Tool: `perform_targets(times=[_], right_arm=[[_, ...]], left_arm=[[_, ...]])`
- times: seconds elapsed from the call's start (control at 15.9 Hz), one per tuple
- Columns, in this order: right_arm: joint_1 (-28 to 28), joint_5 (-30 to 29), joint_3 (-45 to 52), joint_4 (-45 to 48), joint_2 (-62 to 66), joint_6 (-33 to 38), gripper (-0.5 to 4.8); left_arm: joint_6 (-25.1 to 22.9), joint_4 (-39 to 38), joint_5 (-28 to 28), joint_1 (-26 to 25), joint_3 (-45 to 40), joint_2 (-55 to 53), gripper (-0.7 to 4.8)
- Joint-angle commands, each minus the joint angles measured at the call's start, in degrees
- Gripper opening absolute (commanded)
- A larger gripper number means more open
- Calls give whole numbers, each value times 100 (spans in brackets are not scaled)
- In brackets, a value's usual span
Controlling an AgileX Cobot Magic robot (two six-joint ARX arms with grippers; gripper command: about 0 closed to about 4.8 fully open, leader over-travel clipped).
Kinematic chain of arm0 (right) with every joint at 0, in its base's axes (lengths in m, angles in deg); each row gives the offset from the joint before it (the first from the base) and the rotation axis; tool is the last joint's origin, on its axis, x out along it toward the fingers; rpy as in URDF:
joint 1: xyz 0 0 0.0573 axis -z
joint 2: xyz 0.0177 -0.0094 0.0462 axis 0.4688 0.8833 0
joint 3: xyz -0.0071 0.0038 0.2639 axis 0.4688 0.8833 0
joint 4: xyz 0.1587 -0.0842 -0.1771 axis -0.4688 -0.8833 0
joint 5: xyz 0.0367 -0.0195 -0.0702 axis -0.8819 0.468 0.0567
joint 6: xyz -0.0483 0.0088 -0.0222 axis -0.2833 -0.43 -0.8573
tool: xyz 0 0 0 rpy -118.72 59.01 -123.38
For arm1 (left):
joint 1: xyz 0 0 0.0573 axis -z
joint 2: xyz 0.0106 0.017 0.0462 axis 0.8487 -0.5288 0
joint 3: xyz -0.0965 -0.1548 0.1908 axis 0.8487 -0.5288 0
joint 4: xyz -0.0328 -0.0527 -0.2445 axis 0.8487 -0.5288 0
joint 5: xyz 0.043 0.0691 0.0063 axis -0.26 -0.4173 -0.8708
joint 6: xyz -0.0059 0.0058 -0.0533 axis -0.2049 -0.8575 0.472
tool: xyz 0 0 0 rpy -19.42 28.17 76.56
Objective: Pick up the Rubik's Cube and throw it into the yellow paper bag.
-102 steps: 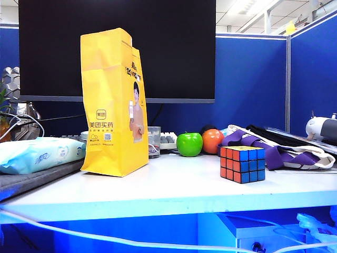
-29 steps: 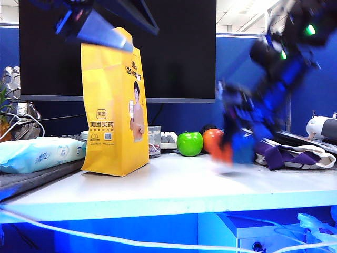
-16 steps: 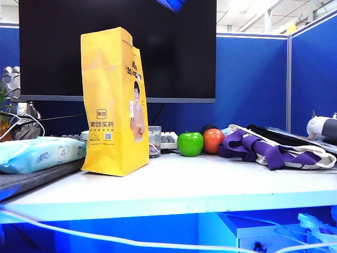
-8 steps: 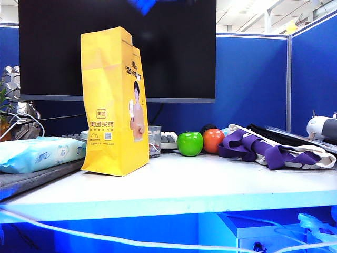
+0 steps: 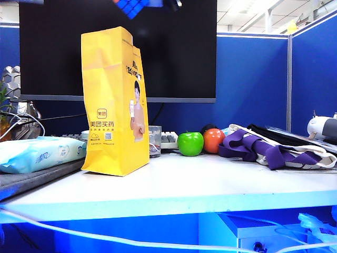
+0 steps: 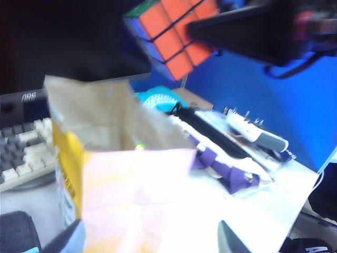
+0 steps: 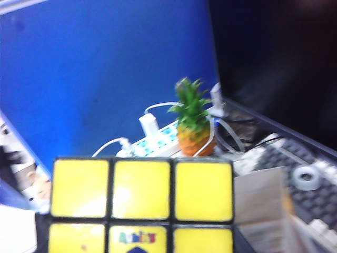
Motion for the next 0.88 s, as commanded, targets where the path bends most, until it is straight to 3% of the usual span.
perform_targets(times=[0.06, 0.88], right_arm=[[-39, 22, -46, 173, 149, -155, -1], [-302, 254, -46, 376, 507, -304, -1]], left_arm=[[-11, 299, 15, -2, 28, -177, 335], [-92, 372, -127, 13, 28, -435, 335]])
